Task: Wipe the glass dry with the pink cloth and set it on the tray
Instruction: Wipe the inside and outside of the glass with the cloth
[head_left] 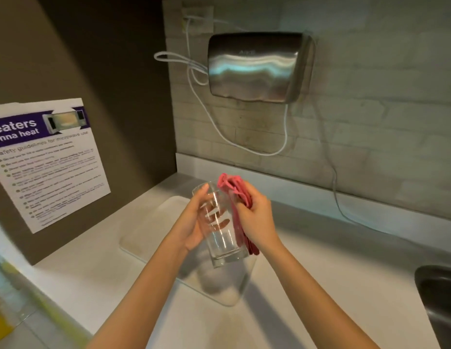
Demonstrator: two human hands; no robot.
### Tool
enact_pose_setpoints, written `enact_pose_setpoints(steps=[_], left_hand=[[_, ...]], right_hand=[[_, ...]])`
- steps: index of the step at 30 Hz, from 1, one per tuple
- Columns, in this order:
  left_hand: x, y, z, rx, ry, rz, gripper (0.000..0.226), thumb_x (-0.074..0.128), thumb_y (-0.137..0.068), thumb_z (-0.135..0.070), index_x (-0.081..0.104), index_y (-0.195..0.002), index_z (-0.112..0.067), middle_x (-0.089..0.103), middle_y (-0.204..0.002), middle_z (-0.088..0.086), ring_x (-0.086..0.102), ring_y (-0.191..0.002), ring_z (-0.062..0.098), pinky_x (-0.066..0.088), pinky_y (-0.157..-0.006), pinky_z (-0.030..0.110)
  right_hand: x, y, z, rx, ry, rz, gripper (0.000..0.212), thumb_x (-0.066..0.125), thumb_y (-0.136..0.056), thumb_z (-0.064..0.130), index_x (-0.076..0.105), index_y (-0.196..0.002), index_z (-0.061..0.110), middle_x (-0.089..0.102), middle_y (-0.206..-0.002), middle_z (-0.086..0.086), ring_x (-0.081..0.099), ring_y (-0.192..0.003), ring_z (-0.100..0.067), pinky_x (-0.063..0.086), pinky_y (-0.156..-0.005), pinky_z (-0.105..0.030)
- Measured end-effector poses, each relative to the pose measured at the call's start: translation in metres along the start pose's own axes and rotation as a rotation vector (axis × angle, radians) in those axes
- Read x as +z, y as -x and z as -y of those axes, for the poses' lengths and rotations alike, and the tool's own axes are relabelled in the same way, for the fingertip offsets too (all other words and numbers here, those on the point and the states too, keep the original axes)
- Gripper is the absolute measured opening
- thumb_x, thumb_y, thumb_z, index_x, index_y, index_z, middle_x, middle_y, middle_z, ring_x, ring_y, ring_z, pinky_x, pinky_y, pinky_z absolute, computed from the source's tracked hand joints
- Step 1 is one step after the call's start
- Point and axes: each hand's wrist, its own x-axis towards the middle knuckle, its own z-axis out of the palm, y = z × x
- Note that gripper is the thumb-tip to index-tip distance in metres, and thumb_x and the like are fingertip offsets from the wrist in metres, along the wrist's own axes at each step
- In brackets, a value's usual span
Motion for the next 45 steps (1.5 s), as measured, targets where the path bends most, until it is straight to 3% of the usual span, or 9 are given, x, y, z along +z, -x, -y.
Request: enact_pose_setpoints(steps=[3, 7, 11, 14, 22, 28, 34, 40, 45], left_hand=[[-0.006, 0.001, 0.000, 0.003, -0.019, -0.024, 0.055, 0.062, -0.073, -0.054, 0.068, -0.103, -0.007, 0.066, -0.095, 0.012, 0.066, -0.084, 0.022, 0.058, -0.075, 0.040], [-0.012, -0.001, -0.003, -0.013, -0.024, -0.085, 0.069, 0.061, -0.073, -0.058, 0.062, -0.118, -0.005, 0.066, -0.117, 0.021, 0.062, -0.111, 0.038, 0.045, -0.101, 0.053], [-0.023, -0.004, -0.010, 0.012, -0.030, -0.081, 0.058, 0.061, -0.069, -0.058, 0.065, -0.103, -0.011, 0.071, -0.092, 0.009, 0.070, -0.078, 0.023, 0.057, -0.072, 0.038], [-0.024, -0.004, -0.004, -0.011, -0.060, -0.052, 0.055, 0.063, -0.068, -0.058, 0.067, -0.097, -0.012, 0.076, -0.083, 0.007, 0.073, -0.072, 0.022, 0.059, -0.059, 0.035], [-0.038, -0.004, -0.015, 0.012, -0.065, -0.073, 0.059, 0.062, -0.070, -0.058, 0.065, -0.105, -0.010, 0.075, -0.091, 0.012, 0.071, -0.081, 0.026, 0.056, -0.077, 0.041], [-0.031, -0.001, -0.008, -0.028, -0.078, -0.048, 0.069, 0.062, -0.070, -0.058, 0.059, -0.113, -0.004, 0.072, -0.091, 0.011, 0.071, -0.078, 0.023, 0.058, -0.066, 0.038], [-0.041, -0.005, -0.019, 0.017, -0.047, -0.114, 0.066, 0.061, -0.069, -0.058, 0.060, -0.113, -0.009, 0.076, -0.089, 0.007, 0.073, -0.079, 0.022, 0.059, -0.073, 0.037], [-0.034, 0.001, -0.002, -0.012, -0.124, -0.033, 0.067, 0.065, -0.067, -0.061, 0.065, -0.109, -0.009, 0.074, -0.096, 0.010, 0.071, -0.085, 0.024, 0.058, -0.075, 0.040], [-0.043, 0.004, -0.006, 0.029, -0.068, -0.073, 0.058, 0.057, -0.072, -0.059, 0.066, -0.104, -0.011, 0.077, -0.086, 0.007, 0.072, -0.077, 0.021, 0.057, -0.076, 0.037]], right_hand=[[0.002, 0.008, -0.001, -0.067, 0.110, 0.133, 0.066, 0.046, -0.077, -0.015, 0.051, -0.132, 0.021, 0.060, -0.129, -0.001, 0.055, -0.116, -0.007, 0.040, -0.094, -0.009], [-0.004, 0.026, -0.009, -0.302, 0.208, 0.343, 0.056, 0.045, -0.075, -0.004, 0.053, -0.128, 0.012, 0.049, -0.138, -0.001, 0.033, -0.136, -0.015, 0.023, -0.114, -0.026], [-0.015, 0.043, -0.024, -0.363, 0.224, 0.392, 0.054, 0.056, -0.077, -0.007, 0.054, -0.126, 0.015, 0.051, -0.137, -0.001, 0.035, -0.135, -0.016, 0.031, -0.111, -0.036], [-0.008, 0.020, -0.017, -0.276, 0.236, 0.291, 0.061, 0.048, -0.074, -0.013, 0.053, -0.128, 0.014, 0.052, -0.136, -0.006, 0.037, -0.134, -0.023, 0.031, -0.110, -0.030], [0.000, 0.024, -0.016, -0.443, 0.350, 0.443, 0.055, 0.063, -0.077, -0.005, 0.054, -0.128, 0.013, 0.051, -0.137, -0.007, 0.038, -0.131, -0.015, 0.030, -0.110, -0.028], [0.009, -0.014, -0.007, -0.331, 0.354, 0.280, 0.058, 0.056, -0.078, -0.015, 0.052, -0.130, 0.011, 0.053, -0.135, -0.009, 0.042, -0.131, -0.022, 0.034, -0.109, -0.037], [0.002, 0.021, -0.020, -0.452, 0.336, 0.490, 0.053, 0.062, -0.078, -0.005, 0.055, -0.126, 0.015, 0.052, -0.136, -0.004, 0.034, -0.133, -0.007, 0.030, -0.111, -0.026], [0.008, -0.003, -0.012, -0.339, 0.312, 0.290, 0.056, 0.053, -0.077, -0.012, 0.053, -0.129, 0.010, 0.052, -0.137, -0.010, 0.039, -0.132, -0.021, 0.031, -0.110, -0.032], [0.001, 0.038, -0.026, -0.413, 0.298, 0.454, 0.057, 0.061, -0.077, -0.010, 0.051, -0.129, 0.010, 0.046, -0.139, -0.005, 0.036, -0.134, -0.017, 0.029, -0.112, -0.028]])
